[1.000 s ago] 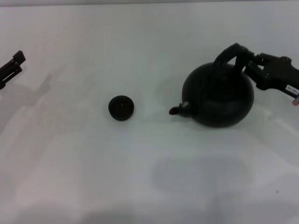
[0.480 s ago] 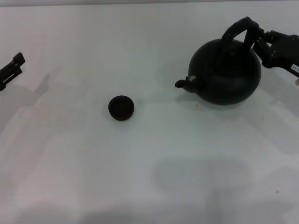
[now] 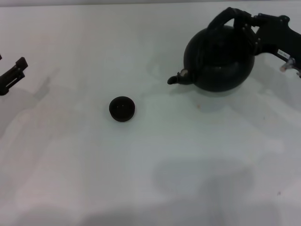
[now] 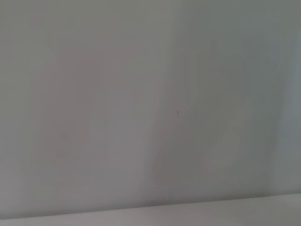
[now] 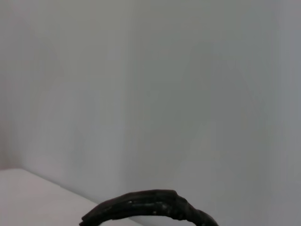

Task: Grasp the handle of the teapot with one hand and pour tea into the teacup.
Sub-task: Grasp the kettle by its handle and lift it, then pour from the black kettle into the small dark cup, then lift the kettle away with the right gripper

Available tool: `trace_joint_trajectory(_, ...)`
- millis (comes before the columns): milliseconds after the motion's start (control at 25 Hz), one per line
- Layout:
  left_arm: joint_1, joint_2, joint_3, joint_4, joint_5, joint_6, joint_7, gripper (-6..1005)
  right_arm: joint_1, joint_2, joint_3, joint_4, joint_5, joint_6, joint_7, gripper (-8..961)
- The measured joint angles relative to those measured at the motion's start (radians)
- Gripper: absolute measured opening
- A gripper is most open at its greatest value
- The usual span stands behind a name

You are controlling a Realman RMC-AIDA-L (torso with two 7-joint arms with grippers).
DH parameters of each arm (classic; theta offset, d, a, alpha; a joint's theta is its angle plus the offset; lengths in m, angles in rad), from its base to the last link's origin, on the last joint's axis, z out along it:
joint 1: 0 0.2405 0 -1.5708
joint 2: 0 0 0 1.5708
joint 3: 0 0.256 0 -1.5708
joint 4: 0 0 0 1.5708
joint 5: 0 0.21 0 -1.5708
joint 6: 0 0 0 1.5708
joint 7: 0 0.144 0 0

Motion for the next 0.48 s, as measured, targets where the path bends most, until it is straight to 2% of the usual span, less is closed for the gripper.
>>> trace_joint_trajectory(480, -0.014, 0.001, -0.001, -0.024, -0.001, 0.03, 0.006, 794, 0.085, 0.0, -0.021, 0.023, 0.058, -0.077, -0.127, 145)
